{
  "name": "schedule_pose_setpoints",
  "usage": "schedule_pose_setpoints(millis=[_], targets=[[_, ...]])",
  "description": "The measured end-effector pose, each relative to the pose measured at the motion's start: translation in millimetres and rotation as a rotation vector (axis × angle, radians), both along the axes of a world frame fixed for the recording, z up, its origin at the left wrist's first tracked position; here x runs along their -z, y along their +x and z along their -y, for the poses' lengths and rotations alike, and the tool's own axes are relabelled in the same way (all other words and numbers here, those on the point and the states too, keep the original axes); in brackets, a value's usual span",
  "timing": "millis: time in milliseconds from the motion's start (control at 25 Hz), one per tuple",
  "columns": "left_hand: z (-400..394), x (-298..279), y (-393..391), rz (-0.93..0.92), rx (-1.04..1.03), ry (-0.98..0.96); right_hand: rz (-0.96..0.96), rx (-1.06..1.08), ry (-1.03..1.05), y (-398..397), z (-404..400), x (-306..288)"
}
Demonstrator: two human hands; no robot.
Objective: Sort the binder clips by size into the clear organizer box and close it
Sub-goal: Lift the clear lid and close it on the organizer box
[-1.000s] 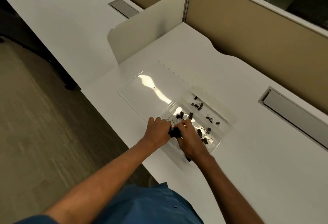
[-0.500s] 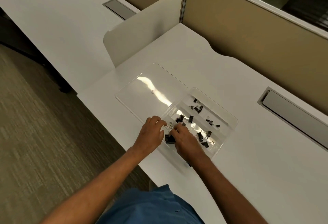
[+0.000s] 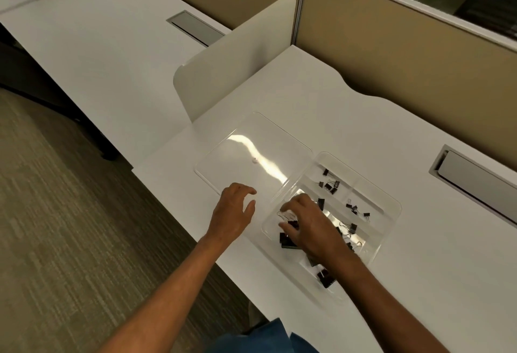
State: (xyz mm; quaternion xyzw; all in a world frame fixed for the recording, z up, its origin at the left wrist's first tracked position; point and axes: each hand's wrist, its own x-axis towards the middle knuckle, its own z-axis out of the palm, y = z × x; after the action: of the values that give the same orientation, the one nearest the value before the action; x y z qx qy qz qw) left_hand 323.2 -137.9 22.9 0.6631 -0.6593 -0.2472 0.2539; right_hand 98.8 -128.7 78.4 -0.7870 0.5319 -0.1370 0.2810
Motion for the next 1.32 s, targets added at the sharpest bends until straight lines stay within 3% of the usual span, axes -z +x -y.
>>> schedule_pose_setpoints(millis=[160, 320, 680, 920, 1120, 1320], targets=[[45, 3, 30, 0.010, -0.053, 0.015, 0.294, 0.264, 0.164, 36, 43, -5], [99, 3, 49, 0.084, -0.107, 0.023, 0.630, 0.605, 0.564, 71, 83, -7], [156, 27, 52, 0.259, -0.227, 0.316, 0.657, 1.033, 0.837, 103, 118, 19], [165, 26, 43, 0.224, -0.314, 0.354, 0.670, 1.067, 0.943, 103, 125, 20], [180, -9, 48, 0.091, -0.464, 0.386, 0.928, 1.030, 0.903, 89, 126, -3], [186, -70, 28, -0.201, -0.620, 0.110, 1.069, 0.959, 0.676, 69, 134, -58]])
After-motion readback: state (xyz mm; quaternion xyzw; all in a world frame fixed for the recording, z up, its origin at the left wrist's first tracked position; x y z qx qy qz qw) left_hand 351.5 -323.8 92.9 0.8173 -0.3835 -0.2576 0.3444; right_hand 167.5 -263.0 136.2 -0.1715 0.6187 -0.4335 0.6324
